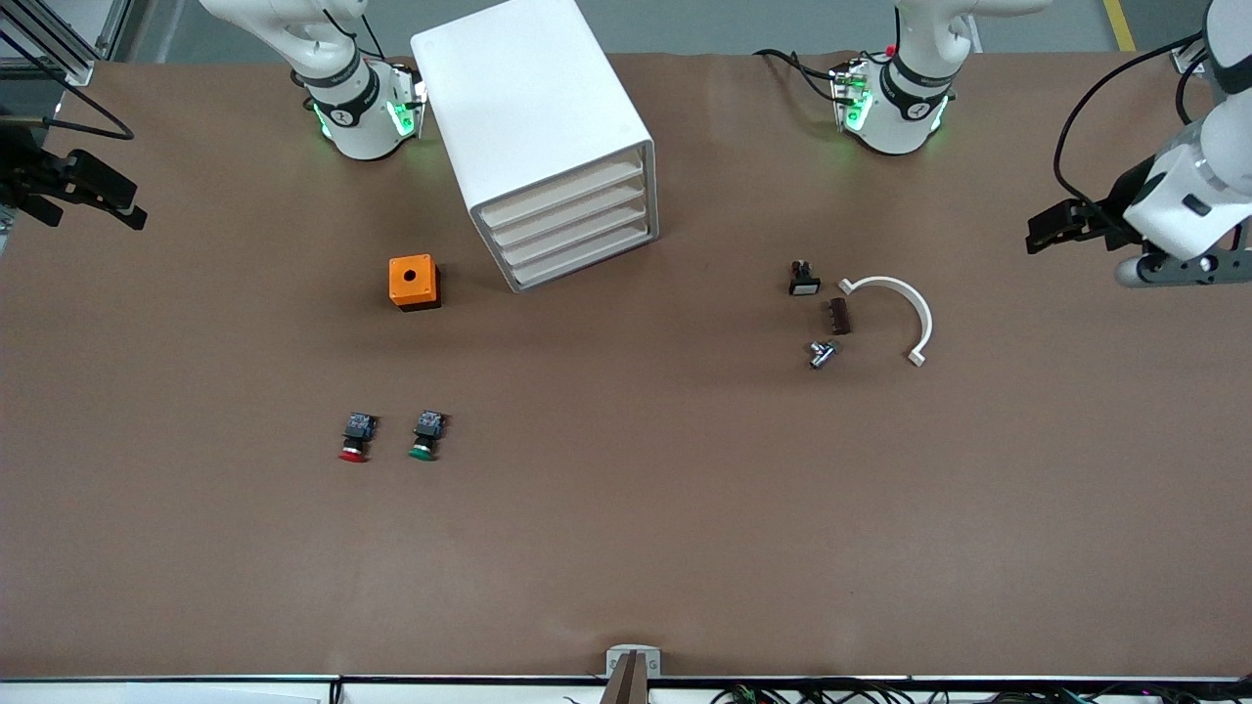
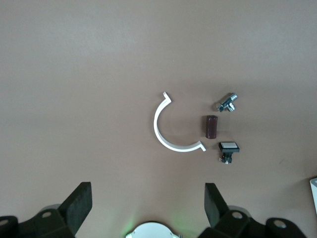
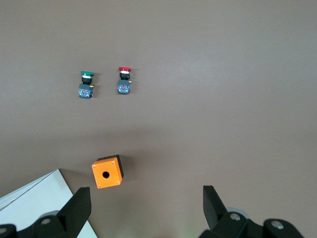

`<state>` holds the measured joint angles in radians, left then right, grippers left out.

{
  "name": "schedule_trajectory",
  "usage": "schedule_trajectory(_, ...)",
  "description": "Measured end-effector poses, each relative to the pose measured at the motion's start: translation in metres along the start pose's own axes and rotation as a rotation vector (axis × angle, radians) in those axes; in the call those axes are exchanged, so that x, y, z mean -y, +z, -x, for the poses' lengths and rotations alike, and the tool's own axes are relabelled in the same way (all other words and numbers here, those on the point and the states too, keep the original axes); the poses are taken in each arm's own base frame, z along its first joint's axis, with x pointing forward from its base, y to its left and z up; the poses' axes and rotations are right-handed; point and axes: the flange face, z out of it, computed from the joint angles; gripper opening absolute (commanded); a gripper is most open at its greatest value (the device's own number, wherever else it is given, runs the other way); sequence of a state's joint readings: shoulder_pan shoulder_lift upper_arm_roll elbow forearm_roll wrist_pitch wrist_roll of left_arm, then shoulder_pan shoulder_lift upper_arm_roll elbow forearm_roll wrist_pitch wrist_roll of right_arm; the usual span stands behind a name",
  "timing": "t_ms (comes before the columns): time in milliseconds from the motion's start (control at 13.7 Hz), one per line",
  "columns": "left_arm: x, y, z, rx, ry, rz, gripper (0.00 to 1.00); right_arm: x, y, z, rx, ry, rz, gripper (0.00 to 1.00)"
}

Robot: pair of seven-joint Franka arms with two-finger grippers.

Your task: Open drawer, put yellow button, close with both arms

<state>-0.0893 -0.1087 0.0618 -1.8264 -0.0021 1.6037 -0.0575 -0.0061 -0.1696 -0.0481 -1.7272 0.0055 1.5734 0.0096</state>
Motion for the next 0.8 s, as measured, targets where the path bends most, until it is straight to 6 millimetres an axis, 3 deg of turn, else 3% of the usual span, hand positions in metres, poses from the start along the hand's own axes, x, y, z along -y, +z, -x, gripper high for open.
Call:
schedule_trajectory(219, 0.004, -0.022, -0.001, -0.077, -0.008, 0.006, 1.0, 0.003, -0.001, -0.001, -0.011, -0.006, 0.0, 1.0)
schedule_trajectory(585, -0.016, -0.056, -0.022, -0.159, 0.023, 0.001, 1.0, 0.002, -0.001, -0.002, -0.014, -0.006, 0.0, 1.0)
schedule_trajectory(804, -0.018, -0.076, -0.031, -0.204, 0.025, 0.004, 1.0, 0.002, -0.001, -0.002, -0.015, -0.006, -0.001, 1.0)
